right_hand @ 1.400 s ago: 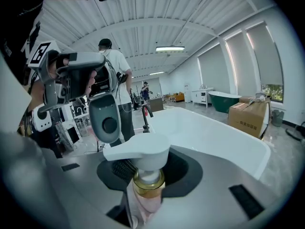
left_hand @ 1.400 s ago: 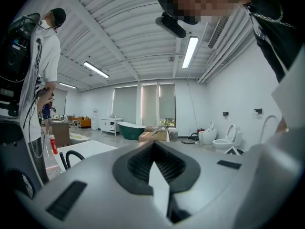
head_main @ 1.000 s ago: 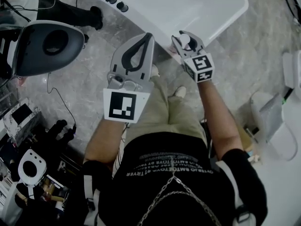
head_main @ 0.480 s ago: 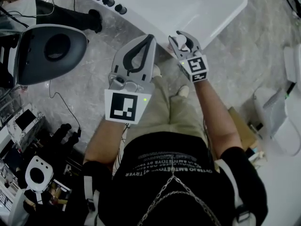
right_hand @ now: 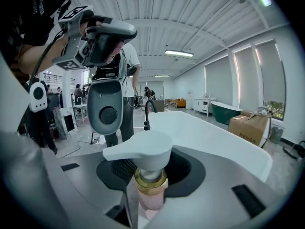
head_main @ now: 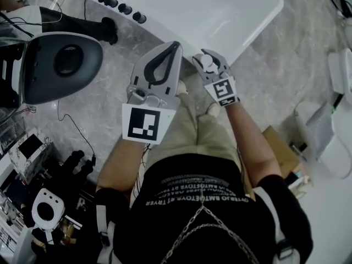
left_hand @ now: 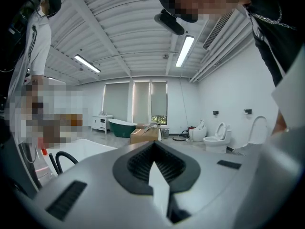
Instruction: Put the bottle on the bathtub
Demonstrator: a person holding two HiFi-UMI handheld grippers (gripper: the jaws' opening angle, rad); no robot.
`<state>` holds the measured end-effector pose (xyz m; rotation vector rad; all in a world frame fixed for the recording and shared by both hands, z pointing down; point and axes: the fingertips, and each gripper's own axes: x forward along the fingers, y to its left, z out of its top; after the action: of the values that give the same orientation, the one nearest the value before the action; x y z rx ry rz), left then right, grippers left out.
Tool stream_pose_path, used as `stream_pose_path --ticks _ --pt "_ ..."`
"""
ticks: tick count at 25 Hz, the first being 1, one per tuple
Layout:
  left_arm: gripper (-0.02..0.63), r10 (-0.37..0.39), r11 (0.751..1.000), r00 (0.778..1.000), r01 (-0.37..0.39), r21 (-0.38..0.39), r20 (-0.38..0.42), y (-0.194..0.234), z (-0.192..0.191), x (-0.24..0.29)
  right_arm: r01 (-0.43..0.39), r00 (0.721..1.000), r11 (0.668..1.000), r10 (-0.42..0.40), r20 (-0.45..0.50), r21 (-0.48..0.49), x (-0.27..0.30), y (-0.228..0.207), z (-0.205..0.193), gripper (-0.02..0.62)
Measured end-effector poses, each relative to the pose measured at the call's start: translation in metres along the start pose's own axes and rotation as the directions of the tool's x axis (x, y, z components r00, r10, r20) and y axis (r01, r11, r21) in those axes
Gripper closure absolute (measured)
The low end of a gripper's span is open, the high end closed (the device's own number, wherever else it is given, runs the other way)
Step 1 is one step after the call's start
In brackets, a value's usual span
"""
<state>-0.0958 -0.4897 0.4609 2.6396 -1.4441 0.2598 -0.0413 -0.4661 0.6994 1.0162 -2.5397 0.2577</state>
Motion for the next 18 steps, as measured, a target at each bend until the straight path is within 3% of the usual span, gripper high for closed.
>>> stream_pose_path --ticks 6,18 --pt "0.604 -0.005 1.0 1.0 0.005 0.002 0.006 0.003 0.005 0.0 -0.056 0.995 0.998 0.058 -0.084 0.02 0.004 0.008 -0.021 0.41" --pt "0.604 0.016 1.0 1.0 -0.016 -0.009 0.017 0.009 0.007 -0.006 -0.091 0.981 0.995 0.095 -0.171 0.033 -0.001 0.008 -0.044 0.393"
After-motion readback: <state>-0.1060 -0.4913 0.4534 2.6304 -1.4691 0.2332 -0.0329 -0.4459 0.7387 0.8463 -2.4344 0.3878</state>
